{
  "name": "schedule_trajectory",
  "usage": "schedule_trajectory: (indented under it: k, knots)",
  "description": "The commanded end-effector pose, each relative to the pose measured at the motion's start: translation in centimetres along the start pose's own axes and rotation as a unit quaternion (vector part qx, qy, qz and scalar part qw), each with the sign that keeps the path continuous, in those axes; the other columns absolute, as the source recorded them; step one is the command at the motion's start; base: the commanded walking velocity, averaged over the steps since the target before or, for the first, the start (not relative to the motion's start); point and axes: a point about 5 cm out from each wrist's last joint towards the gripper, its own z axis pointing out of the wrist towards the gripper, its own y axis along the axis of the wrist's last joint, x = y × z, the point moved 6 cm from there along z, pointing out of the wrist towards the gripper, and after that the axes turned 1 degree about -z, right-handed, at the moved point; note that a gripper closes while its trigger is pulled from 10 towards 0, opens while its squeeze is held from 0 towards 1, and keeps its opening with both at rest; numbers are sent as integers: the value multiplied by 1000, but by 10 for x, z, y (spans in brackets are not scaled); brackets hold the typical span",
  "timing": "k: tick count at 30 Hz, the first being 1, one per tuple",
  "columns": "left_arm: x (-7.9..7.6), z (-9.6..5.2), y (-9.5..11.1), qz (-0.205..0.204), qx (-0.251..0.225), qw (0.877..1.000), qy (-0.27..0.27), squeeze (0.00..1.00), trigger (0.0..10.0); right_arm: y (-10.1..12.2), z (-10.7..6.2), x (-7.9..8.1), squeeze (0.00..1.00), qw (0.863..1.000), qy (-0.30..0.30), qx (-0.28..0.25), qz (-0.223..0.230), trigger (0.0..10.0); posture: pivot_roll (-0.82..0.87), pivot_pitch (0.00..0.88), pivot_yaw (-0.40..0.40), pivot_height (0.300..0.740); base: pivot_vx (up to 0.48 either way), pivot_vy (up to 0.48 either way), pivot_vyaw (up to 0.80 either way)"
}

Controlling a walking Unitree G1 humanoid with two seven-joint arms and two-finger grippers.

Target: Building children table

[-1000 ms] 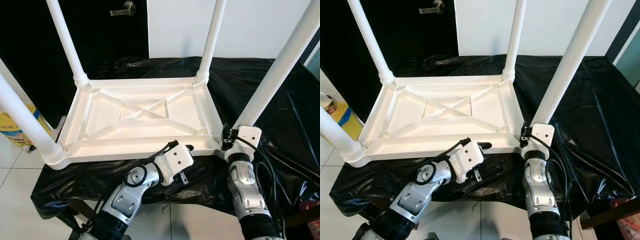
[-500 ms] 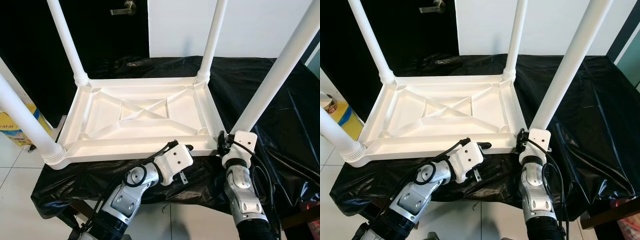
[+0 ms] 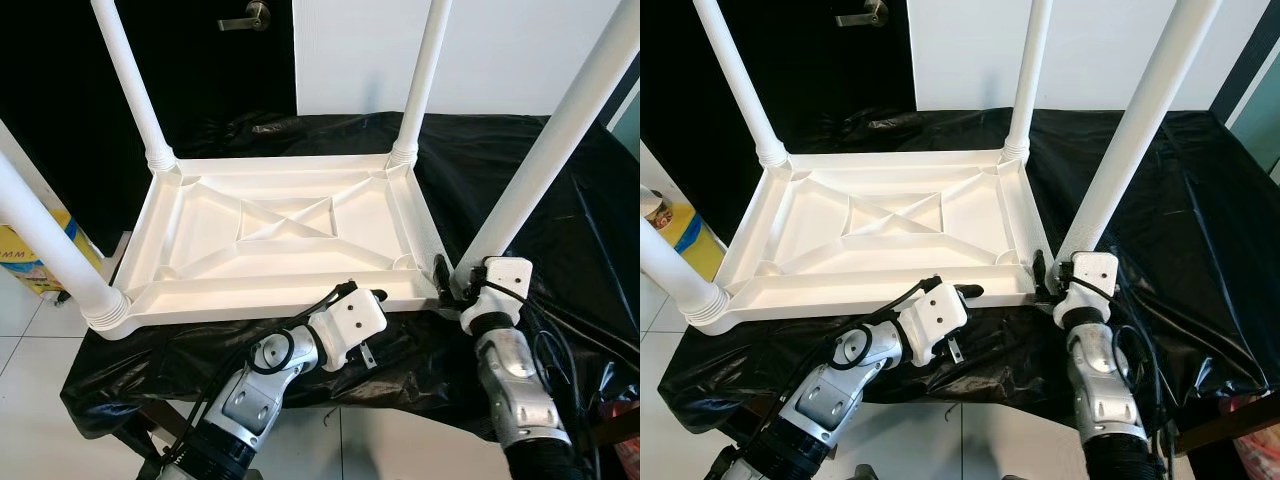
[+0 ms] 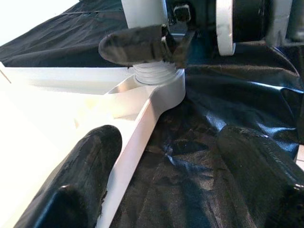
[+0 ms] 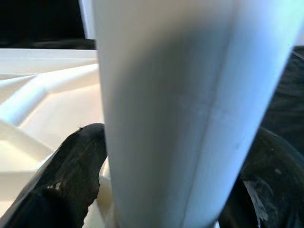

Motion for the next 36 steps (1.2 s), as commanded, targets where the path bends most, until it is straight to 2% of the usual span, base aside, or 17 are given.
schedule_trajectory:
  k: [1,5,13,14,15,16,24,25,29,32,36]
  knots:
    - [2,1,-1,4,3,1000,20,0,10000,0,0,4,0,1000,18,-3,8,10000,-21,18,-36,740,0,0,0]
    - [0,3,0,5,2,1000,14,0,10000,3,5,9,0,996,92,-1,0,10000,-29,16,-27,740,0,0,0]
    - [4,2,1,10,1,1000,13,0,10000,-2,7,19,0,985,172,15,-25,10000,-23,39,-22,740,0,0,0]
    - [4,2,1,9,2,1000,14,0,10000,-5,5,18,0,984,176,19,-30,1373,-24,38,-25,740,0,0,0]
    - [4,2,1,9,2,1000,14,0,10000,-5,5,18,0,984,176,19,-30,1373,-24,38,-25,740,0,0,0]
    - [3,2,2,8,0,1000,14,0,10000,-10,2,15,0,984,175,28,-34,0,-21,36,-29,740,0,0,0]
    - [1,2,1,7,0,1000,12,0,10000,-16,-5,11,0,984,170,37,-28,0,-18,30,-30,740,0,0,0]
    - [1,2,1,8,1,1000,12,0,10000,-18,-6,9,0,985,166,40,-24,10000,-16,27,-31,740,0,0,0]
    - [2,2,1,9,1,1000,12,0,10000,-21,-7,7,0,986,157,43,-19,10000,-14,27,-32,740,0,0,0]
    - [3,1,0,10,2,1000,14,0,10000,-22,-12,0,0,992,117,40,-11,10000,-19,26,-31,740,0,0,0]
    - [2,1,1,10,2,1000,13,0,10000,-22,-13,-2,0,994,105,40,-10,10000,-20,27,-34,740,0,0,0]
